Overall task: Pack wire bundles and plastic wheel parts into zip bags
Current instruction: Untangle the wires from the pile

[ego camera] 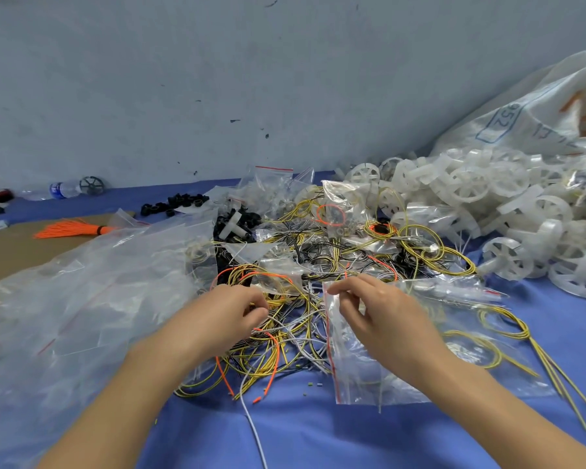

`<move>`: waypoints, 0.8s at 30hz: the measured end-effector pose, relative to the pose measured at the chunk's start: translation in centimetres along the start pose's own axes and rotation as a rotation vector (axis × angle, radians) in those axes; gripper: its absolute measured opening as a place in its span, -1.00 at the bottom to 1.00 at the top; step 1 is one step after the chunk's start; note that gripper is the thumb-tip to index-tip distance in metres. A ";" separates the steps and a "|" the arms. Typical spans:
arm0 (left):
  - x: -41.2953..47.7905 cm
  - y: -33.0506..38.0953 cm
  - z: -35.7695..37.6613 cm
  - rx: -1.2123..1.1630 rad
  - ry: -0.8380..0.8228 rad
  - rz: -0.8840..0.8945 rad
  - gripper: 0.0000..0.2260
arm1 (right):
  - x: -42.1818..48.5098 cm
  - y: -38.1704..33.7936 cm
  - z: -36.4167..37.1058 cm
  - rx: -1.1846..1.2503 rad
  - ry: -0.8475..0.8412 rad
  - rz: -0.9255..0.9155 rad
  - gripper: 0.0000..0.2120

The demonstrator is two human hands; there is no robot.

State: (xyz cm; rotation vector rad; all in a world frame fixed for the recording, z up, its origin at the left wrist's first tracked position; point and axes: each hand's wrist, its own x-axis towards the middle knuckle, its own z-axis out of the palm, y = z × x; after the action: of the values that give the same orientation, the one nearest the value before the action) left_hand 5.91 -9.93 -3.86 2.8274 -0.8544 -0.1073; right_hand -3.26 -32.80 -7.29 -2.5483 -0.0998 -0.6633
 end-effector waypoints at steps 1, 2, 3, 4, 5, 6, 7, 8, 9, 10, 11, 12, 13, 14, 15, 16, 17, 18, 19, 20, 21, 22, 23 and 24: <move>0.1 -0.3 0.1 0.045 0.022 -0.008 -0.84 | 0.0 0.0 0.0 -0.021 0.002 -0.009 -0.81; 0.2 -0.5 0.3 0.074 0.034 -0.009 -0.84 | -0.1 -0.1 0.0 -0.047 0.001 -0.021 -0.81; 0.2 -0.6 0.4 0.085 0.036 -0.003 -0.83 | -0.1 -0.3 -0.1 -0.069 -0.006 -0.040 -0.80; 0.3 -0.7 0.6 0.080 0.032 0.009 -0.83 | -0.2 -0.5 -0.2 -0.084 -0.026 -0.072 -0.80; 0.3 -0.5 0.8 0.067 0.032 0.026 -0.83 | -0.2 -0.6 -0.3 -0.094 -0.067 -0.117 -0.79; 0.3 -0.2 1.0 0.051 0.040 0.048 -0.83 | -0.3 -0.8 -0.5 -0.105 -0.126 -0.167 -0.77; 0.3 0.2 1.2 0.035 0.055 0.077 -0.84 | -0.4 -0.9 -0.5 -0.121 -0.197 -0.213 -0.75; 0.3 0.6 1.5 0.018 0.069 0.114 -0.84 | -0.5 -0.9 -0.5 -0.150 -0.265 -0.251 -0.73; 0.3 1.1 1.7 0.002 0.071 0.155 -0.85 | -0.5 -0.8 -0.4 -0.191 -0.322 -0.282 -0.73; 0.2 1.5 2.0 -0.009 0.055 0.192 -0.85 | -0.6 -0.7 -0.4 -0.238 -0.368 -0.300 -0.73; 0.2 1.9 2.3 -0.012 0.023 0.219 -0.85 | -0.6 -0.6 -0.3 -0.279 -0.406 -0.302 -0.73; 0.1 2.2 2.6 -0.003 -0.016 0.235 -0.83 | -0.7 -0.4 -0.3 -0.311 -0.435 -0.298 -0.74; 0.0 2.4 2.8 0.020 -0.053 0.242 -0.82 | -0.7 -0.2 -0.4 -0.333 -0.453 -0.294 -0.75; 0.0 2.5 3.1 0.051 -0.074 0.242 -0.81 | -0.7 0.1 -0.6 -0.347 -0.459 -0.291 -0.76; 0.0 2.5 3.4 0.082 -0.073 0.236 -0.79 | -0.7 0.3 -0.7 -0.355 -0.458 -0.288 -0.77; 0.1 2.5 3.7 0.108 -0.054 0.225 -0.78 | -0.7 0.5 -0.9 -0.359 -0.453 -0.280 -0.79; 0.3 2.3 3.9 0.132 -0.023 0.213 -0.77 | -0.7 0.6 -1.0 -0.361 -0.447 -0.270 -0.79; 0.4 2.2 4.1 0.156 0.005 0.199 -0.75 | -0.8 0.8 -1.1 -0.360 -0.442 -0.259 -0.78; 0.6 2.0 4.2 0.178 0.024 0.185 -0.74 | -0.8 0.9 -1.1 -0.358 -0.439 -0.250 -0.77; 0.7 1.8 4.3 0.197 0.031 0.168 -0.74 | -0.9 0.9 -1.1 -0.355 -0.436 -0.244 -0.75; 0.8 1.7 4.4 0.209 0.041 0.148 -0.74 | -1.0 1.0 -1.0 -0.351 -0.432 -0.242 -0.74; 0.8 1.7 4.5 0.218 0.062 0.123 -0.74 | -1.0 1.0 -0.9 -0.347 -0.427 -0.243 -0.73; 0.8 1.8 4.6 0.233 0.095 0.095 -0.73 | -1.0 1.0 -0.8 -0.344 -0.421 -0.243 -0.73; 0.9 2.0 4.8 0.256 0.128 0.066 -0.70 | -0.9 1.0 -0.7 -0.343 -0.418 -0.241 -0.72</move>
State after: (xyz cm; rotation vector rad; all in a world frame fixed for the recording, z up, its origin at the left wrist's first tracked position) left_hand 5.00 -12.80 -8.15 2.9941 -0.9950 0.2044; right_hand -4.22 -33.96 -7.62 -3.0050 -0.4778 -0.2333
